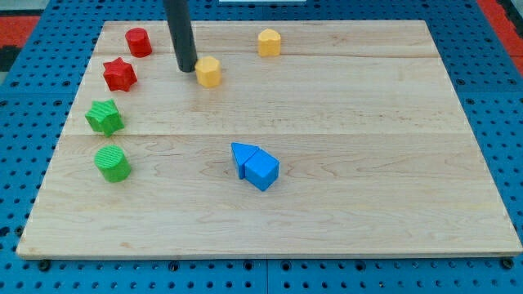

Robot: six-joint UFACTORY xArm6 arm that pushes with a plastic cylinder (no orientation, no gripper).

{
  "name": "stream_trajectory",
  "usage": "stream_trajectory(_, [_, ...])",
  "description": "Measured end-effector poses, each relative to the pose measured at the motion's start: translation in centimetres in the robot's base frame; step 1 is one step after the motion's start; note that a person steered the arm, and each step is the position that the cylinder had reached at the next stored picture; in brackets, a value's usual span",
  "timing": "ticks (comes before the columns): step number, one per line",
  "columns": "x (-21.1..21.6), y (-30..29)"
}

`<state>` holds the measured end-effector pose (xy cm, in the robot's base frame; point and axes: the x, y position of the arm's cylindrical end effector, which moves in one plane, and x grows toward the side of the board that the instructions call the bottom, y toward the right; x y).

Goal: Move your arm towards blue triangle

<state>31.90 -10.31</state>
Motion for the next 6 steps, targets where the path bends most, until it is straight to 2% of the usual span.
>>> stream_trajectory(1, [2.4,2.6])
stream_trajectory(3, [3.6,9.2])
stream_trajectory(4, [5.5,3.6])
stream_trajectory(6, [18.7,2.9])
